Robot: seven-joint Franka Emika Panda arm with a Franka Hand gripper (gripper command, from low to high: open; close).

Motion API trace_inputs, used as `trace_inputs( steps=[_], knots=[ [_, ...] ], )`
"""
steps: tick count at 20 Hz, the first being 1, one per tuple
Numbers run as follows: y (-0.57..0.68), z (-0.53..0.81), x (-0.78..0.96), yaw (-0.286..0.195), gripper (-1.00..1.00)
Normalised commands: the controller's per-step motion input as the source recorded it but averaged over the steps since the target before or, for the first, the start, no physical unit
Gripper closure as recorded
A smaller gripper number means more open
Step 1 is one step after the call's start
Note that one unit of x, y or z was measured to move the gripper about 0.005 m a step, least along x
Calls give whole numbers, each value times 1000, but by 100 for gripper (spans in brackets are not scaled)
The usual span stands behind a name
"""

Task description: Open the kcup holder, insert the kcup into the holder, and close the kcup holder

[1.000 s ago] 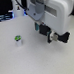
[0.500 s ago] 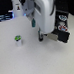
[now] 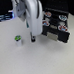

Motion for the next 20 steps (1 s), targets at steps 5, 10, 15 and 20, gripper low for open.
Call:
trace_inputs(
  steps=[5,10,15,20],
  knots=[
    [-511,-270,-349,-215,-100],
    [-498,-366,-458,-224,-100],
    [-505,-438,-356,-223,-100],
    [-434,-404,-299,-213,-100]
  ],
)
